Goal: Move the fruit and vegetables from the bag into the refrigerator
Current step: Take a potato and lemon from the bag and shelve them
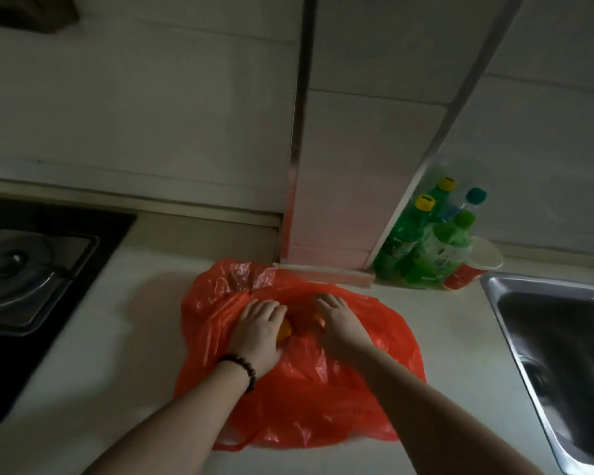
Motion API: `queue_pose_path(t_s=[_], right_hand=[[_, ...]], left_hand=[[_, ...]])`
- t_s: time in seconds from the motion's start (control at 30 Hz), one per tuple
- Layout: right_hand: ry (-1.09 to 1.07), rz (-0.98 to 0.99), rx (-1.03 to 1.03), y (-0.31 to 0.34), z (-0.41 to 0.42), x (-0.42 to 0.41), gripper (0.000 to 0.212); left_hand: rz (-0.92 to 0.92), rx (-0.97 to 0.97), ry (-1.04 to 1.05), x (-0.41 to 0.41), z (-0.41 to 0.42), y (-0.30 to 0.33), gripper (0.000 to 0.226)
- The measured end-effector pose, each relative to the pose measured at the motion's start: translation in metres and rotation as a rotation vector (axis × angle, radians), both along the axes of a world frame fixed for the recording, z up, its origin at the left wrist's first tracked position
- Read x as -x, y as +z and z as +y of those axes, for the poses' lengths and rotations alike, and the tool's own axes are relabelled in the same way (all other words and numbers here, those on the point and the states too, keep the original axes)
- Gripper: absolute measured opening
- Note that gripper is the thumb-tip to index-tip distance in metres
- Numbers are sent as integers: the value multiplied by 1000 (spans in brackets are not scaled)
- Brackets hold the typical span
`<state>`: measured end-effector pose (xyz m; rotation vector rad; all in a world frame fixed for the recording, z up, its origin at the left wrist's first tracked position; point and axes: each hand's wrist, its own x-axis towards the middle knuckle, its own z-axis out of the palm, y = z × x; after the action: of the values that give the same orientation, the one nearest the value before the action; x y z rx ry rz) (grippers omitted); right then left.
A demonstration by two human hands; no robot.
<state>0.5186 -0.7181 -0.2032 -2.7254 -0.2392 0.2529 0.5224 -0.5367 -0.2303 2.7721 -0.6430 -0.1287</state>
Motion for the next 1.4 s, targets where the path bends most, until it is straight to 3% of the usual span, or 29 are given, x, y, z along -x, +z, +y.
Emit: queue_pose_path(t_s=[0.2,0.33,0.4,0.53,0.6,0.7,1.03,1.23,1.4], right_hand=[[64,223,-64,-13,-18,-34,69],[39,384,-102,-25,-22,-45,67],[35,338,-149,-27,-24,-45,57],[121,-128,-54,-19,-27,-33,47],[258,-222,-63,-17,-23,-22,52],[400,-152,17,-26,-16,-12,60],[297,105,59,-35,0,-18,97],[231,177,40,-23,-5,-23,100],[157,81,-92,4,-14,-14,99]], left_hand=[[32,-117,14,-15,13,-7,89],[124,-116,64,-16,13,-8,96],[144,-63,91,-13,12,-8,95],[14,37,100,-5,19,-17,83],[-59,-20,68,-1,22,-22,77],[-81,-77,48,1,22,-26,73],[-52,-65,75,3,16,-30,66],[50,157,190,7,14,-12,64],[-92,353,342,7,3,24,64]])
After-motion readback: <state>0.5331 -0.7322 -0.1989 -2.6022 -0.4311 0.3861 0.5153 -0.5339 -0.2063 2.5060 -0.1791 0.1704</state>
